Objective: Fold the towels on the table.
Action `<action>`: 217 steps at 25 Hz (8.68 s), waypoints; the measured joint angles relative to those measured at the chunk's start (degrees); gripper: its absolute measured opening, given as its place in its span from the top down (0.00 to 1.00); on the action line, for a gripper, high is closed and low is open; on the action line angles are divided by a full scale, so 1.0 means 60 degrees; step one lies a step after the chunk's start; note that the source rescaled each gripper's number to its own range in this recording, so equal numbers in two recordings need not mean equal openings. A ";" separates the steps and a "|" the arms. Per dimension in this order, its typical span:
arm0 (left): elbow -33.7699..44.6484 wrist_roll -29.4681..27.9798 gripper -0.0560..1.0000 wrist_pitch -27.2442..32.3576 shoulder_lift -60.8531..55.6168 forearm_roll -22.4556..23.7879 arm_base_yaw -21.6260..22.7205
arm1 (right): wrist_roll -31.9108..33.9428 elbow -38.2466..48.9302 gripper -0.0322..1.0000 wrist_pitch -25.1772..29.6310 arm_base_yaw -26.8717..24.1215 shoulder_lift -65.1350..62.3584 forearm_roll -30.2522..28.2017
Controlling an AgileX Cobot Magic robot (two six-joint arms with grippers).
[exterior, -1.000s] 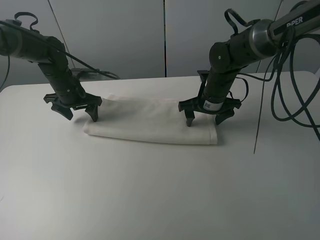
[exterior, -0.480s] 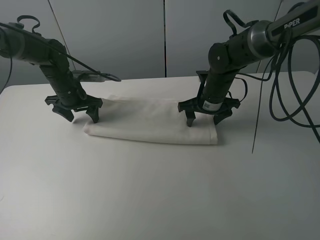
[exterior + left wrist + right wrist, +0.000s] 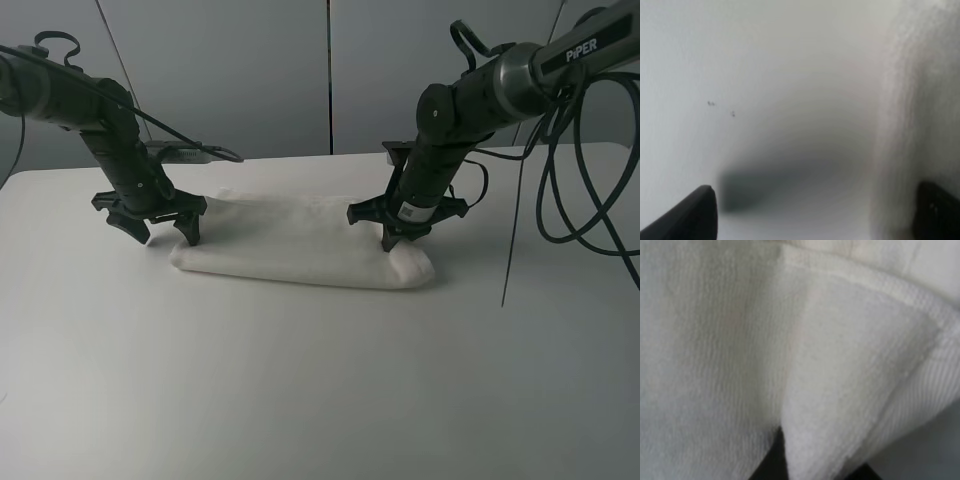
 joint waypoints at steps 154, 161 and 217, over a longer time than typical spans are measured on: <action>0.7290 0.0004 0.01 0.3538 -1.6701 0.0958 0.1675 | -0.1026 0.4928 0.00 0.3411 0.0932 -1.3176 -0.2396; 0.8530 0.0004 0.01 0.3534 -1.8469 0.0584 0.1675 | -0.1361 0.7026 0.00 0.3522 0.0932 -1.6276 -0.2170; 0.9413 -0.0241 0.01 0.2714 -2.1266 0.0497 0.2014 | -0.1076 0.7997 0.00 0.4182 -0.4191 -2.0920 -0.1506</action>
